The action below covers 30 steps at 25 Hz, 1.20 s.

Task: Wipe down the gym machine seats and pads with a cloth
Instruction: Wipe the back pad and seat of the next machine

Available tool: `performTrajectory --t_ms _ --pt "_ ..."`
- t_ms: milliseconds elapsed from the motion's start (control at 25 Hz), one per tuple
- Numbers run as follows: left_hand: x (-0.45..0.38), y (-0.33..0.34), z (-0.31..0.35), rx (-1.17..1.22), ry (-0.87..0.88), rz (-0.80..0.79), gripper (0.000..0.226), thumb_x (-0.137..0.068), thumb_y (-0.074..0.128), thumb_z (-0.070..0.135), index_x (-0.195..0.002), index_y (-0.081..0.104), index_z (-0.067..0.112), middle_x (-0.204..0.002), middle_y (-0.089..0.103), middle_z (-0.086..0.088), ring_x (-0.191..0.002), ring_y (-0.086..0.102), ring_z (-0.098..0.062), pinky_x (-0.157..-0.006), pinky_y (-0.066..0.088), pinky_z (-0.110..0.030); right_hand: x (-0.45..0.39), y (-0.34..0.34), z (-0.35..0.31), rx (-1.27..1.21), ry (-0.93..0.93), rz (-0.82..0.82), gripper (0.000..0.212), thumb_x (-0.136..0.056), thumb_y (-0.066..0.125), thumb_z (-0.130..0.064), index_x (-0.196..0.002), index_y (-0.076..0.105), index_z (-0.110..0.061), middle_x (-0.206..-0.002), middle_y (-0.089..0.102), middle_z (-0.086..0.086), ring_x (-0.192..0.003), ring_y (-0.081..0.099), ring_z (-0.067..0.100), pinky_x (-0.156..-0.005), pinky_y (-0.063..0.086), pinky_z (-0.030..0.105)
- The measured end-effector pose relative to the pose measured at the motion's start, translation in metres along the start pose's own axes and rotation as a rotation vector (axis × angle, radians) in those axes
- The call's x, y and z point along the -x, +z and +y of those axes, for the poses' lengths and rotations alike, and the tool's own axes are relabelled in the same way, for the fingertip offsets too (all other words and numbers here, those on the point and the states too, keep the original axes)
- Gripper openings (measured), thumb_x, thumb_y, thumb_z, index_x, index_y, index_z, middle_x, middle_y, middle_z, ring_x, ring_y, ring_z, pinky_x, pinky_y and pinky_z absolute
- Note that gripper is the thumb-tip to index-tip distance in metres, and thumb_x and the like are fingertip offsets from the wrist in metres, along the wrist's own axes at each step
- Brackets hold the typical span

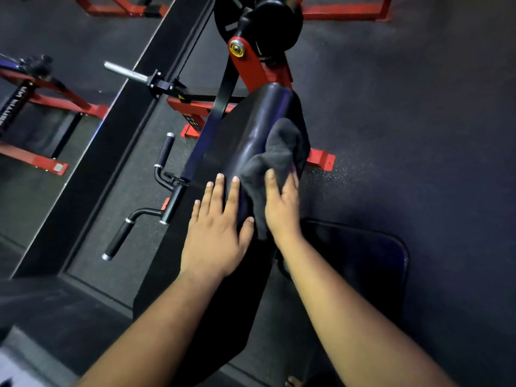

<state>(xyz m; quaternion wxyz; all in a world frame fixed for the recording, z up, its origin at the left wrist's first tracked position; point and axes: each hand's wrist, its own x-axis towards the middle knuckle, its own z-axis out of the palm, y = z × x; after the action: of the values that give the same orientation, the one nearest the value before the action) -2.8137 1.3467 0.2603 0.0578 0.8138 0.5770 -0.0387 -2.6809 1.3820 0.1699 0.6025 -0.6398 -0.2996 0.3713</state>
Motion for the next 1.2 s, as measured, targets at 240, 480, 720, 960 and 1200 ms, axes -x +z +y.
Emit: performTrajectory --t_ms 240,480,720,960,1200 --pt "0.008 -0.001 -0.004 0.145 0.038 0.054 0.077 -0.097 0.053 0.038 -0.161 0.012 0.024 -0.17 0.003 -0.005 -0.156 0.007 -0.023 -0.125 0.016 -0.051 -0.021 -0.011 0.068 0.066 0.323 0.099 0.049 -0.103 0.045 -0.008 -0.146 0.033 0.012 -0.154 0.035 0.032 -0.145 0.035 0.039 -0.116 0.02 0.027" --pt "0.101 0.005 -0.031 0.004 0.061 0.101 0.07 -0.097 0.043 0.046 -0.159 0.022 0.022 -0.17 0.009 -0.004 -0.155 0.013 -0.021 -0.125 0.016 -0.051 0.078 0.009 0.022 -0.014 0.156 0.056 0.066 -0.1 0.048 -0.04 -0.15 0.037 0.002 -0.157 0.037 0.021 -0.147 0.032 0.027 -0.12 0.02 0.027" --pt "0.199 0.017 -0.065 -0.014 -0.003 0.092 0.069 -0.097 0.037 0.05 -0.159 0.023 0.024 -0.168 0.018 -0.001 -0.154 0.019 -0.02 -0.124 0.019 -0.048 0.142 0.002 0.086 0.099 0.305 0.009 0.054 -0.103 0.043 -0.018 -0.146 0.036 0.014 -0.151 0.038 0.032 -0.143 0.036 0.04 -0.118 0.021 0.027" --pt "0.247 0.039 -0.076 0.023 -0.001 0.204 0.063 -0.103 0.041 0.045 -0.158 0.028 0.018 -0.167 0.021 -0.004 -0.156 0.013 -0.021 -0.125 0.018 -0.046 0.167 0.003 0.075 0.0 0.395 0.136 0.047 -0.106 0.047 -0.025 -0.142 0.045 0.005 -0.145 0.048 0.027 -0.137 0.045 0.036 -0.11 0.031 0.026" --pt "0.275 0.054 -0.084 0.102 0.037 0.262 0.065 -0.104 0.041 0.04 -0.16 0.02 0.014 -0.169 0.009 -0.004 -0.157 0.002 -0.022 -0.125 0.017 -0.05 0.31 0.014 0.095 0.015 0.385 -0.041 0.055 -0.107 0.041 -0.014 -0.153 0.021 0.007 -0.162 0.023 0.021 -0.148 0.028 0.031 -0.092 0.009 -0.009"
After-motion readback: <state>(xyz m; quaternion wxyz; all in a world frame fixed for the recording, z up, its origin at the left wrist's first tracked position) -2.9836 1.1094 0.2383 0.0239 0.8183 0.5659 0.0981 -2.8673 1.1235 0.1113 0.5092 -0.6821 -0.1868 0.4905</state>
